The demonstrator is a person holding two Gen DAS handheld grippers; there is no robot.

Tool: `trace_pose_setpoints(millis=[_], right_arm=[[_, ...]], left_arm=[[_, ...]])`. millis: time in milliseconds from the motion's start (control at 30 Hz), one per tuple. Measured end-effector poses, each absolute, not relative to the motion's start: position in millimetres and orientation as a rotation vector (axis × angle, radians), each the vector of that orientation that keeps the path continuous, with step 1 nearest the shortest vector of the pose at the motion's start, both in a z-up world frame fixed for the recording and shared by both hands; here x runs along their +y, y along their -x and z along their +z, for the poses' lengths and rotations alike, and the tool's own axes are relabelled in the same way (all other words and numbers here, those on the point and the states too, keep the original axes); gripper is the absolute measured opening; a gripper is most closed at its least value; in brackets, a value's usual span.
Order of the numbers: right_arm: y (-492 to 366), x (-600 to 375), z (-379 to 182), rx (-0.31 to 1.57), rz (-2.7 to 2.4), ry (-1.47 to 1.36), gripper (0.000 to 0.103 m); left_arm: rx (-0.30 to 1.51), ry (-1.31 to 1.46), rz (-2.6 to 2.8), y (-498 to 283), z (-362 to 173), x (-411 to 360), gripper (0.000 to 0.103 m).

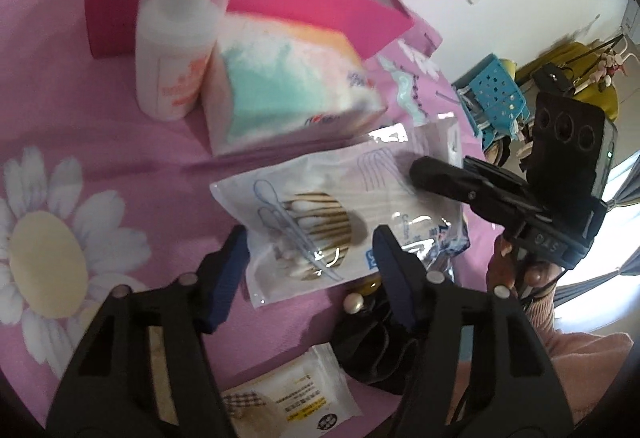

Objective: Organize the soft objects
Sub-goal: 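Grasp the cotton swab pack with the left tool, then place the cotton swab pack into the pink box with the left tool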

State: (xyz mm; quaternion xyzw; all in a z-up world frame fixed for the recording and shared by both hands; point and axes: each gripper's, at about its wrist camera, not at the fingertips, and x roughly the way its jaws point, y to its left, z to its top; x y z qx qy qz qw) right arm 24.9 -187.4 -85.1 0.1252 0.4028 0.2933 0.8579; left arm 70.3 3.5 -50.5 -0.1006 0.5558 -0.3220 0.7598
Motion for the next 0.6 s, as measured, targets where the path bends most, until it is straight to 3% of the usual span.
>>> trace_pose_setpoints(millis=[233, 400, 600], right_arm=[[-15, -180, -44, 0.726, 0.682, -0.257, 0.008], [-19, -174, 0, 0.617, 0.745, -0.256, 0.008], [-56, -170, 45, 0.518, 0.778, -0.284, 0.008]], left_arm=[[1.068, 0.237, -0.701, -68, 0, 11, 0.063], [0.896, 0.171, -0.689, -71, 65, 11, 0.063], [0.817, 0.082, -0.613, -110, 101, 14, 0.063]])
